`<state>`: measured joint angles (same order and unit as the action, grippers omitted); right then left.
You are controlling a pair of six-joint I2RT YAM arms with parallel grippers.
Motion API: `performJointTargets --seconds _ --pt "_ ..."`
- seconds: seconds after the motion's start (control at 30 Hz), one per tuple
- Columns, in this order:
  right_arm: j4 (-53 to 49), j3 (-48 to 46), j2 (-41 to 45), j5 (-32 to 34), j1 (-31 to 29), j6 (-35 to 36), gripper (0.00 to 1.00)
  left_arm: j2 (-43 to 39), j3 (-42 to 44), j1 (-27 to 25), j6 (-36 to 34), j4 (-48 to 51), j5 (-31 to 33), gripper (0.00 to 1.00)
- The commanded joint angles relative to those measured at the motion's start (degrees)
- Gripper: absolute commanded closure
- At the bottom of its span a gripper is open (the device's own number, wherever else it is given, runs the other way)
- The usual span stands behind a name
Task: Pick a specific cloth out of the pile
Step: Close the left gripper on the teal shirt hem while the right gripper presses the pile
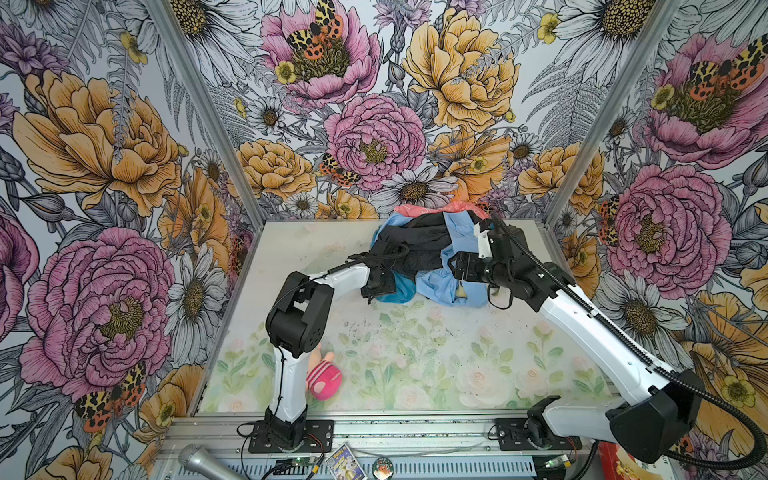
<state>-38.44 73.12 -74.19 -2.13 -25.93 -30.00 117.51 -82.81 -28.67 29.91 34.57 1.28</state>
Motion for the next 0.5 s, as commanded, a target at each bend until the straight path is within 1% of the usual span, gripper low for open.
performJointTargets --seconds 0.0,0.2,0.33,0.37,0.47 --pt "0.03 2.62 0.08 2.43 -0.26 0.12 0.2 1.86 -1.55 -0.67 -0.14 1.0 1.7 0.41" --pt "0.03 3.33 0.45 4.88 -0.26 0.03 0.2 3.76 -2.78 -0.93 -0.24 0.97 1.19 0.68" --pt "0.03 3.31 0.83 6.26 -0.17 0.12 0.2 3.45 -3.45 -0.95 -0.12 1.25 1.57 0.96" --pt "0.03 3.28 0.86 6.52 -0.17 0.17 0.2 2.98 -3.47 -0.85 -0.12 1.24 1.6 1.0" --pt "0.03 3.22 1.13 7.49 -0.09 0.29 0.2 0.97 -3.99 -0.72 -0.36 1.23 1.88 1.0"
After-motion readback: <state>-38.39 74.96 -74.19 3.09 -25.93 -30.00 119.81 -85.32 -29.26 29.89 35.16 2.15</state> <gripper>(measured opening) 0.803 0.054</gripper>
